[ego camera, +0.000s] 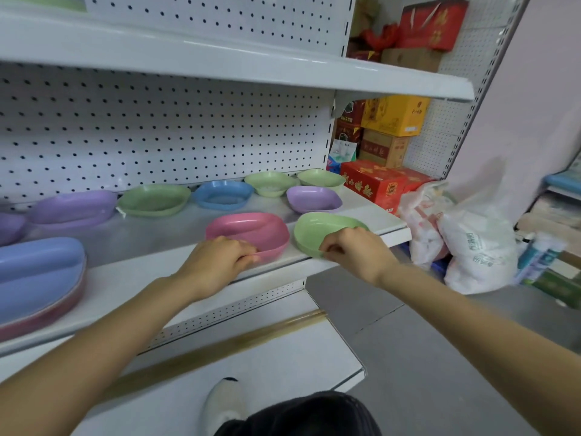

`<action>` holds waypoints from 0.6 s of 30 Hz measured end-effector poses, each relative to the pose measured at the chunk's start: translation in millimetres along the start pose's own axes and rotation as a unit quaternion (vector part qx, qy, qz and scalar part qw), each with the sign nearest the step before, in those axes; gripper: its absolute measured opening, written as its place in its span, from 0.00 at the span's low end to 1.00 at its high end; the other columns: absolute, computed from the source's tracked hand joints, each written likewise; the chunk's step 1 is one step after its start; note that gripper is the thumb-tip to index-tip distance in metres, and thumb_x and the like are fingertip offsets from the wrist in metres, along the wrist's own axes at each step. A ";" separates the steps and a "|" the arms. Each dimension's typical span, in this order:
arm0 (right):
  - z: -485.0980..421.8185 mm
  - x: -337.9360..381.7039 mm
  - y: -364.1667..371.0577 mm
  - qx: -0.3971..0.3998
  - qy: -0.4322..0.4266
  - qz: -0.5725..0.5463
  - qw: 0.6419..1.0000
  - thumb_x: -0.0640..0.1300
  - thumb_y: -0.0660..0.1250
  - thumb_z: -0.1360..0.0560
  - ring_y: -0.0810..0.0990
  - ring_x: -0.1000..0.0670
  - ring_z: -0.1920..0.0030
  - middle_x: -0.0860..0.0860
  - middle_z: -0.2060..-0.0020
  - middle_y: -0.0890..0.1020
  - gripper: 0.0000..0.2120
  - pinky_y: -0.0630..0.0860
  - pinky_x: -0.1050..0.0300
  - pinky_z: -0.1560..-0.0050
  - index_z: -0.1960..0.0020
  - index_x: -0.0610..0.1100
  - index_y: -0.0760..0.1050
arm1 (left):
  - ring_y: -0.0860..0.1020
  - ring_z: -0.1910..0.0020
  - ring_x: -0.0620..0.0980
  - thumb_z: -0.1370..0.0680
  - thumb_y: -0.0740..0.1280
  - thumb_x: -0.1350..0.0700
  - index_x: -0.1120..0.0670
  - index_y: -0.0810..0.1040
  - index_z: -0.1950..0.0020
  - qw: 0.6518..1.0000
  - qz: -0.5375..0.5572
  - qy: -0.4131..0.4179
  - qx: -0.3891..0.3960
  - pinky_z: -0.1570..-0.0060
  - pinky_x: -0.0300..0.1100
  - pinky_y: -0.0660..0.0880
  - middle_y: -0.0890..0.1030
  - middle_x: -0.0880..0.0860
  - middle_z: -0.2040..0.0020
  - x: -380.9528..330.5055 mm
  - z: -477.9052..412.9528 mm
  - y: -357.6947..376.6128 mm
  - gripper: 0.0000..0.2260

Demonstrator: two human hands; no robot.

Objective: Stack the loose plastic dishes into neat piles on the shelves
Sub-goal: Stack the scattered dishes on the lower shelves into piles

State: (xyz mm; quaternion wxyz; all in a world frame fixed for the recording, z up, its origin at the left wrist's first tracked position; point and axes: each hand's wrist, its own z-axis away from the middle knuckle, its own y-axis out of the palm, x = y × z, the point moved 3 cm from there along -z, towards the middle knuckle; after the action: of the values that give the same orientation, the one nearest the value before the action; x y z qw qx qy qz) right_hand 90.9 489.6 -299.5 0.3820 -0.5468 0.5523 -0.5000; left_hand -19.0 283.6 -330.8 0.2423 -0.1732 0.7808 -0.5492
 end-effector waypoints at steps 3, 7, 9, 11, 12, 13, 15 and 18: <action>8.6 39.6 -1.7 -0.005 -0.040 -0.008 0.999 0.47 0.64 0.23 0.77 0.45 0.51 0.49 0.55 0.82 0.07 0.66 0.57 0.59 0.49 0.50 0.80 | 0.76 0.59 0.49 0.21 0.59 0.46 0.52 0.79 0.57 0.999 0.010 -0.008 -0.049 0.59 0.43 0.72 0.81 0.43 0.59 6.6 20.1 -25.7 0.14; 9.8 81.9 3.9 -0.020 -0.069 -0.043 0.997 0.47 0.64 0.24 0.78 0.46 0.49 0.51 0.53 0.83 0.07 0.71 0.55 0.53 0.49 0.50 0.80 | 0.75 0.63 0.48 0.22 0.63 0.47 0.48 0.82 0.57 0.997 0.018 -0.007 -0.076 0.60 0.45 0.74 0.79 0.41 0.62 19.9 54.0 -72.6 0.10; 6.2 103.5 8.8 -0.023 -0.085 -0.054 0.995 0.48 0.64 0.23 0.78 0.47 0.47 0.52 0.52 0.84 0.08 0.71 0.56 0.52 0.48 0.51 0.80 | 0.76 0.64 0.49 0.23 0.64 0.47 0.48 0.82 0.59 0.995 0.025 -0.019 -0.093 0.61 0.46 0.75 0.79 0.43 0.64 31.6 72.8 -97.8 0.10; 1.0 127.1 14.5 -0.019 -0.104 -0.075 0.991 0.48 0.64 0.23 0.78 0.48 0.47 0.53 0.51 0.84 0.08 0.70 0.57 0.53 0.47 0.53 0.80 | 0.76 0.64 0.52 0.23 0.66 0.50 0.50 0.82 0.60 0.993 0.022 -0.056 -0.102 0.60 0.47 0.74 0.80 0.47 0.66 46.2 91.7 -120.2 0.08; -1.1 138.5 16.9 -0.015 -0.112 -0.088 0.990 0.48 0.64 0.23 0.78 0.49 0.47 0.55 0.51 0.84 0.09 0.70 0.58 0.53 0.46 0.53 0.80 | 0.77 0.64 0.53 0.24 0.67 0.51 0.51 0.83 0.58 0.991 0.017 -0.075 -0.111 0.59 0.47 0.74 0.81 0.49 0.65 54.2 101.2 -129.4 0.07; -3.2 148.9 18.6 -0.011 -0.122 -0.095 0.988 0.49 0.64 0.24 0.78 0.50 0.46 0.56 0.50 0.84 0.09 0.70 0.58 0.52 0.45 0.54 0.79 | 0.77 0.63 0.54 0.25 0.68 0.53 0.52 0.84 0.57 0.989 0.017 -0.091 -0.118 0.58 0.46 0.74 0.82 0.50 0.65 61.9 111.3 -136.2 0.06; -5.9 163.5 22.7 0.011 -0.134 -0.093 0.987 0.53 0.64 0.24 0.78 0.52 0.44 0.57 0.47 0.83 0.13 0.71 0.58 0.48 0.40 0.56 0.76 | 0.75 0.68 0.51 0.25 0.69 0.54 0.54 0.85 0.57 0.985 0.025 -0.116 -0.124 0.61 0.44 0.71 0.80 0.44 0.70 76.0 130.2 -144.7 0.06; -7.4 163.0 25.4 0.036 -0.131 -0.057 0.989 0.59 0.65 0.27 0.78 0.51 0.42 0.56 0.45 0.82 0.17 0.71 0.57 0.47 0.40 0.56 0.75 | 0.69 0.72 0.44 0.25 0.69 0.53 0.51 0.84 0.61 0.979 0.032 -0.161 -0.122 0.64 0.42 0.69 0.74 0.41 0.76 96.8 149.1 -141.7 0.06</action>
State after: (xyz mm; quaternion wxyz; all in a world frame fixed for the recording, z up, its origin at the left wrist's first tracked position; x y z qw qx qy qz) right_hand 60.1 327.3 -302.2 0.4415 -0.6243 0.4471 -0.4641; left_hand -13.2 68.6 -257.2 0.3590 -0.2624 0.7982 -0.4064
